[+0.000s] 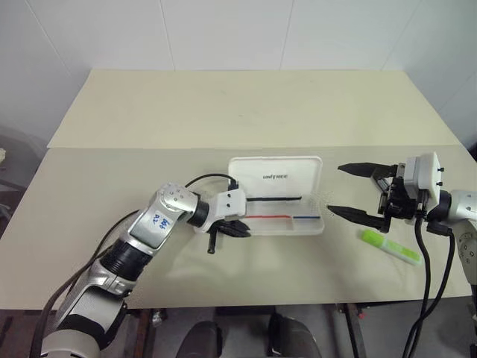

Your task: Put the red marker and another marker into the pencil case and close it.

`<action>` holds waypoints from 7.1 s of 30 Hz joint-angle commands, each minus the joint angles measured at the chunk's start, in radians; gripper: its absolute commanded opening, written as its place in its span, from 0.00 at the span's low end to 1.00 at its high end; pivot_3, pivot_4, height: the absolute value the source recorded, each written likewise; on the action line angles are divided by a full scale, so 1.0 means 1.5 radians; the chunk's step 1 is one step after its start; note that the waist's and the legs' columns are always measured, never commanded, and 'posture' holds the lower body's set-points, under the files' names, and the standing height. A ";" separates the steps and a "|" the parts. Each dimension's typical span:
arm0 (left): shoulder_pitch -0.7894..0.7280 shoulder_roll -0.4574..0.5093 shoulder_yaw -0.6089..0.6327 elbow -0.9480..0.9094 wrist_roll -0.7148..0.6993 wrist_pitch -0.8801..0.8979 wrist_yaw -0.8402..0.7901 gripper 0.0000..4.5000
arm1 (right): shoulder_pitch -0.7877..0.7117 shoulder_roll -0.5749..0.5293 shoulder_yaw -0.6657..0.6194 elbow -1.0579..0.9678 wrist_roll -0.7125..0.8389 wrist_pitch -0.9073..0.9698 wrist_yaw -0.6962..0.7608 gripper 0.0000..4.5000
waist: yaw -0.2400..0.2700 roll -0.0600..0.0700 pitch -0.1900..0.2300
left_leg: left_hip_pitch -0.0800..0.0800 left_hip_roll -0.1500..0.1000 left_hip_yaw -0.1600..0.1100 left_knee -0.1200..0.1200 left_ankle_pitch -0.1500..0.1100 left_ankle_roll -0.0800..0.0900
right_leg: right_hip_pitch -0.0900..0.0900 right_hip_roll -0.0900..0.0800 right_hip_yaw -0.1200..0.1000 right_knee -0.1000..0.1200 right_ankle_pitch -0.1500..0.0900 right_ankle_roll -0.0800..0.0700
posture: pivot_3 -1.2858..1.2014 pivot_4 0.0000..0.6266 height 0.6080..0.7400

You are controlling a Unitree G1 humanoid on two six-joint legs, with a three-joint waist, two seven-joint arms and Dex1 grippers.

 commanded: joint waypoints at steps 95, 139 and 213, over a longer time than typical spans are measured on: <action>0.097 0.134 0.388 -0.112 -0.352 -0.078 0.029 1.00 | -0.289 0.052 0.011 0.739 -0.262 -0.116 -0.287 0.14 | -0.022 0.000 0.000 | 0.001 0.001 0.002 0.000 0.000 0.000 | -0.001 0.001 0.004 0.000 0.000 0.000 | 0.52 0.24 1.00; 0.246 0.116 0.377 -0.107 -0.295 -0.205 0.060 1.00 | -0.275 0.183 0.355 0.203 -0.235 -0.069 0.064 0.14 | -0.013 0.000 0.001 | 0.000 0.001 0.003 0.000 -0.004 0.000 | -0.004 0.002 0.004 0.002 0.000 0.000 | 0.52 0.24 1.00; 0.194 0.027 0.296 -0.116 -0.305 -0.188 0.061 1.00 | 0.143 -0.148 0.028 0.369 -0.212 -0.108 0.136 0.91 | -0.005 0.000 0.001 | 0.003 0.002 0.009 0.001 -0.005 0.001 | -0.001 0.002 0.005 0.000 0.001 0.000 | 0.52 0.24 1.00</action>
